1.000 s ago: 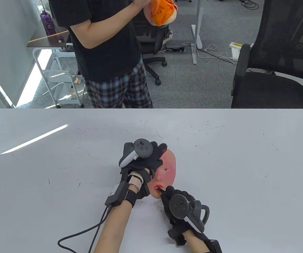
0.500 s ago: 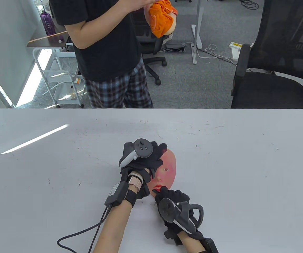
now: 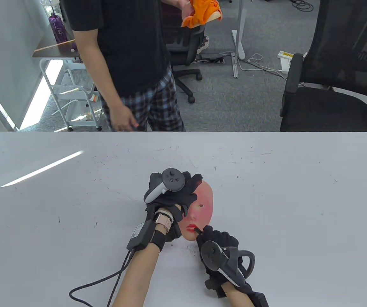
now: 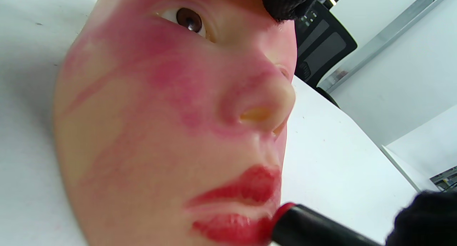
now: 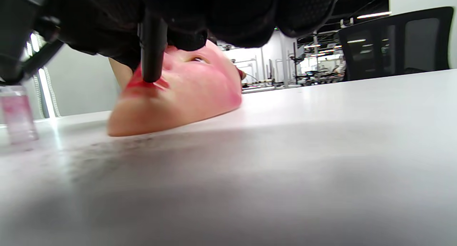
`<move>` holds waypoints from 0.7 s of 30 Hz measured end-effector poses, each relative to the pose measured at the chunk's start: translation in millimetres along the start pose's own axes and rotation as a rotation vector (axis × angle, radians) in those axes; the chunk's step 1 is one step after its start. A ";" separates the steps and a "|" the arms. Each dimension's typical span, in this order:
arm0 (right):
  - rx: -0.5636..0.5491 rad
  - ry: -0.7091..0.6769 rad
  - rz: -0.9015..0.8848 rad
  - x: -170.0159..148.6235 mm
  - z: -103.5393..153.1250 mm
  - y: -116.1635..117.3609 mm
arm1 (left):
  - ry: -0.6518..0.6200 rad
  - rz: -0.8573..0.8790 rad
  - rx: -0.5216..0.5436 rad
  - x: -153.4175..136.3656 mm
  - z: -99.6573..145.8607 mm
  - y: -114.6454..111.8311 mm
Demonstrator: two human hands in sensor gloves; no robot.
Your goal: Apply lipstick on mannequin lips
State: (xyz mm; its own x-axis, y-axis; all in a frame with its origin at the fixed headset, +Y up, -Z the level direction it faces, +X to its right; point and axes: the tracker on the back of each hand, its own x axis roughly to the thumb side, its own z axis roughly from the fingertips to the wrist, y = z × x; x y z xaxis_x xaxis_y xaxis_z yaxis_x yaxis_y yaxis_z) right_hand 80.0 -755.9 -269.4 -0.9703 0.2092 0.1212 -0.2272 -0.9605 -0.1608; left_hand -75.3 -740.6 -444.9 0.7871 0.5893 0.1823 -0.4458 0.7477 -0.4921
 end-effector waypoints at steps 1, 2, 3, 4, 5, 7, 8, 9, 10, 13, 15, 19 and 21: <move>0.012 0.003 0.002 1.9 -0.5 1.2 | 0.000 0.000 0.000 0.0 0.0 0.0; 0.010 0.003 0.017 3.4 -1.3 1.5 | 0.000 0.001 0.000 0.0 0.0 0.0; 0.005 0.007 0.022 3.4 -1.6 1.2 | 0.000 0.000 0.000 0.1 0.1 0.0; 0.005 0.018 0.022 2.0 -2.0 0.1 | 0.000 -0.001 0.001 0.1 0.0 0.0; 0.003 0.032 0.020 -0.5 -1.9 -0.6 | 0.000 -0.001 0.000 0.0 -0.1 0.1; 0.010 0.067 0.002 -9.4 -3.0 -0.6 | -0.001 0.004 -0.004 0.0 -0.1 0.0; 0.025 0.080 -0.002 -12.9 -3.3 0.4 | -0.001 0.002 -0.003 0.0 -0.1 -0.1; 0.032 0.079 -0.009 -15.3 -3.3 0.4 | -0.001 0.002 -0.003 0.0 -0.2 0.0; 0.038 0.074 -0.036 -16.4 -2.8 0.5 | -0.001 0.003 -0.004 0.0 -0.2 0.0; 0.040 0.051 -0.134 -13.9 -4.2 2.6 | -0.001 0.006 -0.005 -0.1 0.0 0.0; 0.063 0.060 -0.091 -13.5 -5.2 1.9 | 0.001 0.003 -0.001 -0.1 0.0 0.1; 0.065 0.084 -0.061 -16.1 -5.1 0.6 | 0.002 0.006 -0.001 -0.2 0.0 0.0; 0.073 0.092 -0.072 -18.4 -4.6 0.6 | 0.004 0.004 0.006 0.3 0.0 0.2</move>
State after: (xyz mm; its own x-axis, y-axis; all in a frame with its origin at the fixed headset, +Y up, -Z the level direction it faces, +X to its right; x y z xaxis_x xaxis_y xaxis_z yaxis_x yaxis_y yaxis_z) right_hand 97.3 -759.5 -276.3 -0.9560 0.2909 0.0393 -0.2932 -0.9524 -0.0832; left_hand -75.2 -740.3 -445.0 0.7868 0.5914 0.1768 -0.4516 0.7468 -0.4882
